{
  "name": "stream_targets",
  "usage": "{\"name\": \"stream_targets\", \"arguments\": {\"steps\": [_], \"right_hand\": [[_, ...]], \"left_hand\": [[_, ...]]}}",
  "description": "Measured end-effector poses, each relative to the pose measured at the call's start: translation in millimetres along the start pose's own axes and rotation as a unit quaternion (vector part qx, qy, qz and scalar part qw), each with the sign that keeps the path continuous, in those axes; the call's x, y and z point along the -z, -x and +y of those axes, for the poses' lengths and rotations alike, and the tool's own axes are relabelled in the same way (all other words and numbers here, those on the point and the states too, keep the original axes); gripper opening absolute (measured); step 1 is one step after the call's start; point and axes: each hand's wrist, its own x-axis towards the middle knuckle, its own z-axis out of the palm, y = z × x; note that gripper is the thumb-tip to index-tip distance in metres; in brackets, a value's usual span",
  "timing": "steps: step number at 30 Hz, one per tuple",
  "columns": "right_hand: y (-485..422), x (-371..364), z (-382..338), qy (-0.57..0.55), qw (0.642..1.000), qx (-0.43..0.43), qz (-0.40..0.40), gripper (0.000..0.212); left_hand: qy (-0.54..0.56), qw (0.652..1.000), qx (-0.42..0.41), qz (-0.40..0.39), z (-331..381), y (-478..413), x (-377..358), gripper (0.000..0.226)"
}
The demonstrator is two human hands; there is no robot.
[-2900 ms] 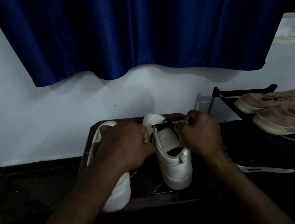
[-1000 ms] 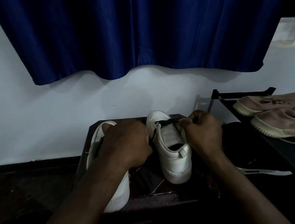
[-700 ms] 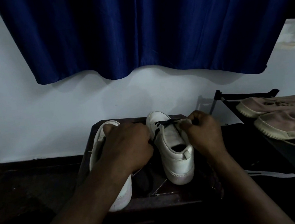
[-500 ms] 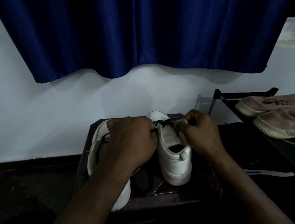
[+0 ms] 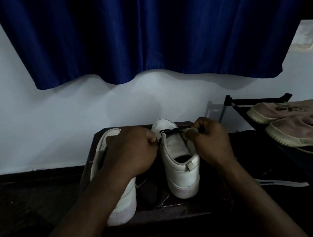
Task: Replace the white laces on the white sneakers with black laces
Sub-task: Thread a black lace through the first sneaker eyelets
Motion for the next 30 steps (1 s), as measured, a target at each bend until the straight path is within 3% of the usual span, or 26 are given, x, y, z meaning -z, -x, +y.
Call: {"name": "stream_targets", "arguments": {"steps": [4, 13, 17, 22, 25, 30], "right_hand": [[0.4, 0.6, 1.6, -0.009, 1.0, 0.01, -0.007, 0.021], [7.7, -3.2, -7.9, 0.007, 0.999, 0.032, -0.028, 0.022], [8.4, -2.7, -9.4, 0.015, 0.999, 0.031, -0.033, 0.022], [9.2, -0.5, -11.2, 0.017, 0.998, 0.034, -0.043, 0.022], [9.5, 0.5, -12.4, 0.016, 0.997, 0.045, -0.052, 0.025], [15.4, 1.1, -24.7, -0.037, 0.996, 0.05, -0.063, 0.024]], "left_hand": [[0.059, 0.998, 0.007, 0.011, -5.4, 1.1, -1.2, 0.013], [-0.026, 1.0, 0.007, -0.01, -0.6, 1.6, -0.7, 0.016], [0.042, 0.998, 0.033, -0.015, 0.1, 1.1, 1.2, 0.018], [0.126, 0.991, 0.049, 0.026, -1.1, 1.2, 2.9, 0.005], [0.274, 0.958, 0.057, 0.058, -4.2, -1.2, 3.7, 0.009], [0.416, 0.904, 0.033, 0.091, -0.1, -3.8, 15.1, 0.008]]}}
